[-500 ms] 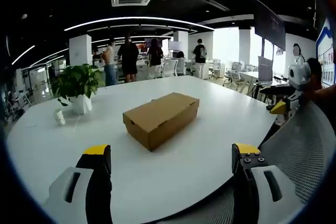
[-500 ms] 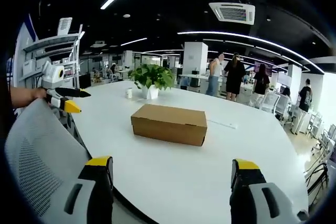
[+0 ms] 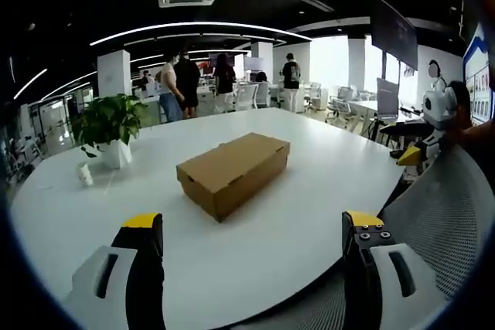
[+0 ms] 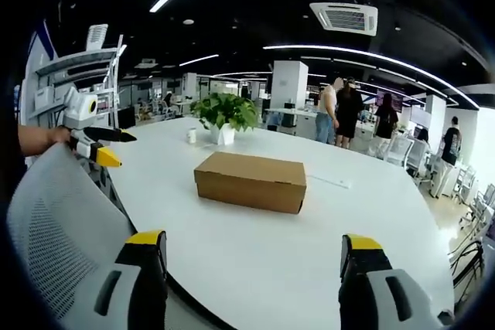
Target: Operate the shoe box by opening the lid, removing the specified soft item, and placing it in the target area until the item is outside and the box remains undamaged.
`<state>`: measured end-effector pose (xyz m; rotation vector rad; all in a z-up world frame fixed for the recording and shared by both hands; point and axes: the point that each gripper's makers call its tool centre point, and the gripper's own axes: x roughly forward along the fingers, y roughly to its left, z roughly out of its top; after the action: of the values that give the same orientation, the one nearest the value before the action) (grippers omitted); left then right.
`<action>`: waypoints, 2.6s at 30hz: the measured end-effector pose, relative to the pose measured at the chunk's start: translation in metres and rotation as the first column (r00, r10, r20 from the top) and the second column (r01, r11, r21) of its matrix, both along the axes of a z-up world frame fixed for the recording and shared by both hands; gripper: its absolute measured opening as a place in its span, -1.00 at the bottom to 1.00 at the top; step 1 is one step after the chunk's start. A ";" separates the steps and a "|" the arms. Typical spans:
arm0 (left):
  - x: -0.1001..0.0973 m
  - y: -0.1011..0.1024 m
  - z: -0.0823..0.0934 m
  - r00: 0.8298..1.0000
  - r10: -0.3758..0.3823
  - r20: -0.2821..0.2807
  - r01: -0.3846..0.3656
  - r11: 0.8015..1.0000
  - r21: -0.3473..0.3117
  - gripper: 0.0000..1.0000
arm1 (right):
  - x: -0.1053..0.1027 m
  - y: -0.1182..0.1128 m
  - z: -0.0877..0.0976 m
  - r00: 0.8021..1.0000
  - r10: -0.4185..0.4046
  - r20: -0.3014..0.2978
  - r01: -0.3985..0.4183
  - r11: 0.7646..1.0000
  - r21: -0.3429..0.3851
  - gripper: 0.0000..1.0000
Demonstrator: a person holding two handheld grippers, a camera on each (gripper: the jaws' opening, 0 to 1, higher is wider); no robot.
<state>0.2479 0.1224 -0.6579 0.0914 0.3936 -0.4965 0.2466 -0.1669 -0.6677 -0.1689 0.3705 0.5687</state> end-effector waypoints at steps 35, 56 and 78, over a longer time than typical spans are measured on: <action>0.003 0.002 0.004 1.000 0.004 -0.013 -0.004 1.000 -0.006 1.00 | 0.005 -0.013 0.005 0.997 -0.079 0.010 0.079 0.997 0.027 0.85; 0.020 0.003 0.013 0.999 -0.009 -0.031 0.009 1.000 -0.004 0.99 | 0.018 -0.005 0.018 0.999 -0.034 -0.004 0.034 0.998 0.053 0.82; 0.046 -0.005 0.019 1.000 -0.017 -0.021 0.017 1.000 -0.017 0.93 | 0.043 -0.013 0.026 0.999 -0.033 0.024 0.033 0.999 0.006 0.81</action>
<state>0.2940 0.1177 -0.6392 0.0731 0.4092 -0.5179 0.2893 -0.1804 -0.6416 -0.1641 0.3479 0.5349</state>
